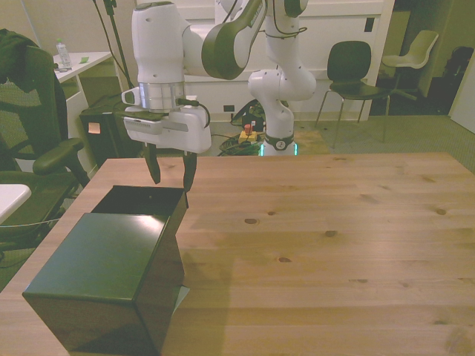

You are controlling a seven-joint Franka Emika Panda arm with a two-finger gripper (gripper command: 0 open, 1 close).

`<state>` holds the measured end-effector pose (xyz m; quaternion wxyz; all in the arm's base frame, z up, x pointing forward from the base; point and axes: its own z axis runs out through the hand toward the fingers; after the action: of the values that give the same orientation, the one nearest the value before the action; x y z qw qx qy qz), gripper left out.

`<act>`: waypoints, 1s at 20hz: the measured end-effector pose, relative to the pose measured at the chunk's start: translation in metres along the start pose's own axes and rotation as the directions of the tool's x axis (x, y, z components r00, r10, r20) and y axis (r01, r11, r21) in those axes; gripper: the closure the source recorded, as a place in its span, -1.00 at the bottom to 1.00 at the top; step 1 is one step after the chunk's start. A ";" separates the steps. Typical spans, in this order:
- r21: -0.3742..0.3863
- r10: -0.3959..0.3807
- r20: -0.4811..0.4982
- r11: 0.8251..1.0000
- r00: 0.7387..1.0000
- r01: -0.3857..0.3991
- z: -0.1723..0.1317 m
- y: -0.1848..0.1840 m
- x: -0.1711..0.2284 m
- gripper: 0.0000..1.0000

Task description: Close the top drawer

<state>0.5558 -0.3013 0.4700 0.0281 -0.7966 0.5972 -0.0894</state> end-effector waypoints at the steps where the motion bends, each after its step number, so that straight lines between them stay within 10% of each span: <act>1: -0.006 -0.011 0.003 1.000 1.000 0.011 0.001 -0.006 0.000 1.00; 20: -0.053 -0.068 0.011 0.996 0.998 0.069 0.022 -0.013 -0.005 1.00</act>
<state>0.5710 -0.2937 0.4500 0.0065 -0.8175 0.5715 -0.0707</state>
